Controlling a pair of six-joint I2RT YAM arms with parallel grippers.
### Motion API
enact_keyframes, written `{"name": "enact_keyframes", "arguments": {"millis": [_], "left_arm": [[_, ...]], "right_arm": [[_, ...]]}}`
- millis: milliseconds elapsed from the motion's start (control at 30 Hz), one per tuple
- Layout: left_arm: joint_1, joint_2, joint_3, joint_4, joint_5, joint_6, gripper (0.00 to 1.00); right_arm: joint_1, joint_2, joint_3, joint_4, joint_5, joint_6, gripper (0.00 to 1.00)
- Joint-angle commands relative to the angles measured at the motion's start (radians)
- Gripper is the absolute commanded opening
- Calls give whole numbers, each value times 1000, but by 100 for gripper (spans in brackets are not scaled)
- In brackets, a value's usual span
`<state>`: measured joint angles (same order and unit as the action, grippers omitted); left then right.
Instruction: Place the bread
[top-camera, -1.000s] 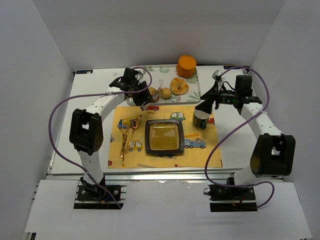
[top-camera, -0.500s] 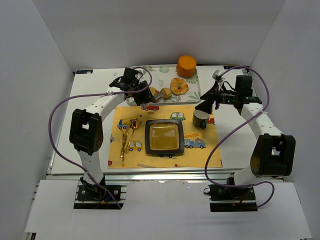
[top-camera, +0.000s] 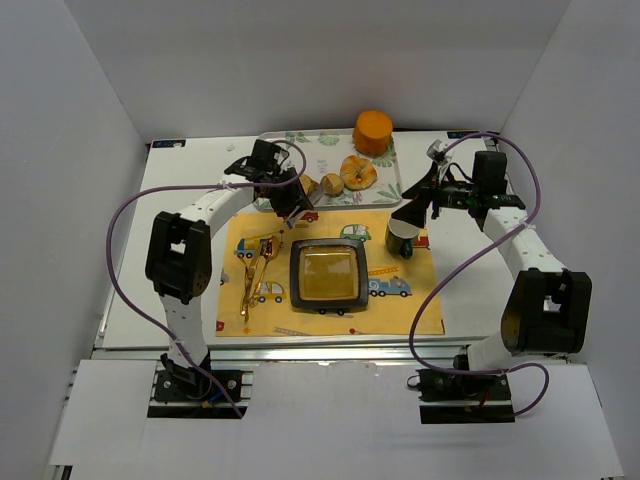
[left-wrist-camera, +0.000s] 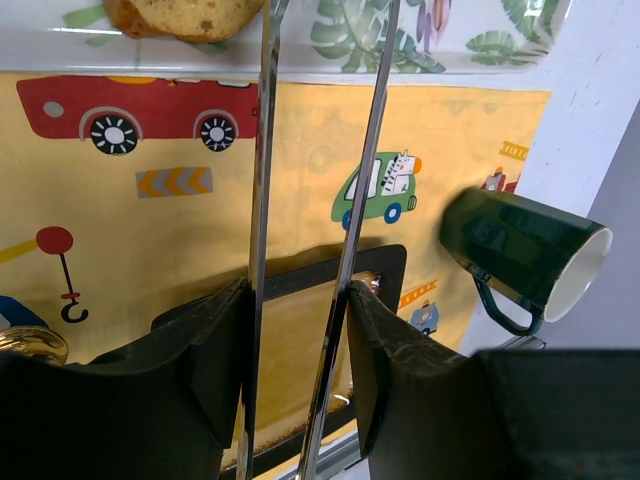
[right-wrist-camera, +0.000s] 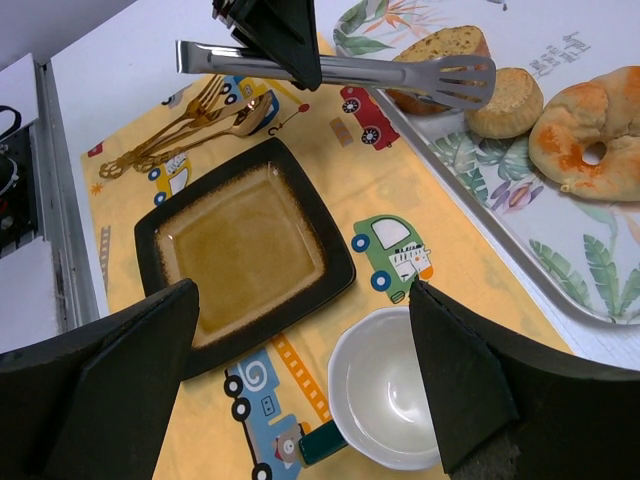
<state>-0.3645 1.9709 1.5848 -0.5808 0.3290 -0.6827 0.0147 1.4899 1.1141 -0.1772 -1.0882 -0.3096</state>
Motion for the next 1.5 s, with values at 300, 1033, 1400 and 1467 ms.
{"name": "enact_keyframes", "arguments": {"millis": [300,1033,1400,1467], "left_arm": [[-7,-38,-11,45,19,-32,26],[-11,-438,-308,24,90,-18,0],[-160,-667,-545,-195,76,-12,0],[-183,-665,-559,-195,62,-15,2]], "right_arm": [[-4,-43,-14,35,-38,10,89],[-4,-59,0,-10,-38,-39,89],[-4,-36,30,-44,-39,-51,89],[-4,-34,39,-44,-42,-51,89]]}}
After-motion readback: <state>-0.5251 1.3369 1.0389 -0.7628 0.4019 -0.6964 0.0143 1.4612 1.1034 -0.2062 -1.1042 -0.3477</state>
